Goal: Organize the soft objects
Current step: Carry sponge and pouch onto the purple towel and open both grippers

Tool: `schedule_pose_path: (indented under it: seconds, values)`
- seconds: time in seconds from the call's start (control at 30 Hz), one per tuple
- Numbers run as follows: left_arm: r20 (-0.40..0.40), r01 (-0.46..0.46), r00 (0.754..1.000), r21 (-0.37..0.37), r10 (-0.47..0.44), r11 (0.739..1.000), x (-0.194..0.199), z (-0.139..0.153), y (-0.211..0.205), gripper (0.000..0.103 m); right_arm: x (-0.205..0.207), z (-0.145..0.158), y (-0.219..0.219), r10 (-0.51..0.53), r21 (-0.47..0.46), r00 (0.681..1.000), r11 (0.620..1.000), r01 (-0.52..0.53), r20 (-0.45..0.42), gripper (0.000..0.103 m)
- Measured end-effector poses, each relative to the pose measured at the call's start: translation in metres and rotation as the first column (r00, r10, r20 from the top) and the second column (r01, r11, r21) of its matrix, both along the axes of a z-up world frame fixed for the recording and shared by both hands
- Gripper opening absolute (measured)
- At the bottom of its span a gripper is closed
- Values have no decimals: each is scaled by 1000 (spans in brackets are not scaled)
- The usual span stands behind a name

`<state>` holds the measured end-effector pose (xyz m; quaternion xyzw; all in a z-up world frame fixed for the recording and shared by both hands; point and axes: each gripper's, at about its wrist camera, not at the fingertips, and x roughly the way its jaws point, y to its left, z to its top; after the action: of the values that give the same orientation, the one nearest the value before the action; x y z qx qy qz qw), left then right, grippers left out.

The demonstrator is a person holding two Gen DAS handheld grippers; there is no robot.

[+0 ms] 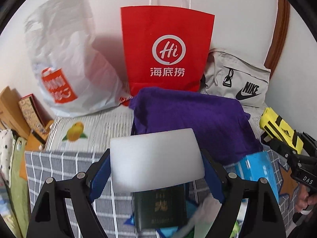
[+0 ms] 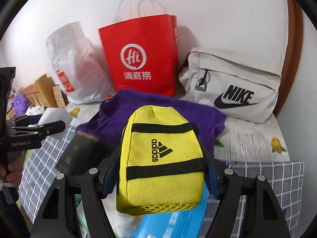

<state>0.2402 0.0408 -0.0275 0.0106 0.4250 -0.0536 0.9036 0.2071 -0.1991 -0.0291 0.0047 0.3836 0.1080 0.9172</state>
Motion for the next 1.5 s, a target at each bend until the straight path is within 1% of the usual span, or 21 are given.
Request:
schedule_pose_path:
  seconds: [0.17, 0.3, 0.43, 0.57, 0.63, 0.77, 0.87, 1.0, 1.07, 1.17, 1.4, 1.5]
  values:
    - [-11, 18, 1000, 13, -18, 1000, 35, -3, -8, 84, 36, -5, -6, -25, -5, 1000, 1000, 25, -3, 72]
    - [-34, 41, 999, 16, -40, 999, 66, -14, -19, 84, 67, -13, -14, -53, -12, 999, 999, 53, -12, 72]
    - [-65, 53, 997, 20, -52, 998, 94, -30, -27, 84, 97, -30, -21, -80, -22, 995, 997, 79, -58, 72]
    - [-101, 67, 993, 43, -62, 997, 118, -45, -31, 84, 118, -44, -26, -89, -26, 991, 996, 87, -104, 72]
    - [-113, 68, 992, 54, -61, 996, 129, -51, -32, 84, 128, -51, -26, -87, -31, 989, 996, 83, -119, 72]
    - [-130, 77, 989, 54, -70, 996, 145, -61, -33, 84, 145, -65, -23, -79, -64, 983, 996, 70, -164, 72]
    - [-153, 70, 987, 77, -57, 995, 157, -72, -34, 84, 153, -74, -22, -78, -83, 978, 995, 63, -194, 72]
    - [-180, 89, 981, 79, -74, 993, 170, -81, -35, 84, 163, -83, -22, -81, -84, 971, 994, 64, -227, 72]
    - [-178, 105, 980, 86, -88, 991, 174, -84, -38, 84, 168, -88, -22, -86, -102, 965, 993, 62, -247, 72]
    - [-190, 102, 978, 102, -81, 990, 183, -90, -39, 84, 173, -92, -23, -88, -123, 962, 991, 58, -260, 72]
    - [-216, 104, 973, 88, -83, 991, 194, -105, -42, 85, 179, -99, -22, -70, -122, 954, 992, 35, -292, 74]
    - [-219, 121, 970, 60, -105, 991, 195, -106, -43, 88, 185, -102, -22, -64, -129, 955, 991, 27, -291, 79]
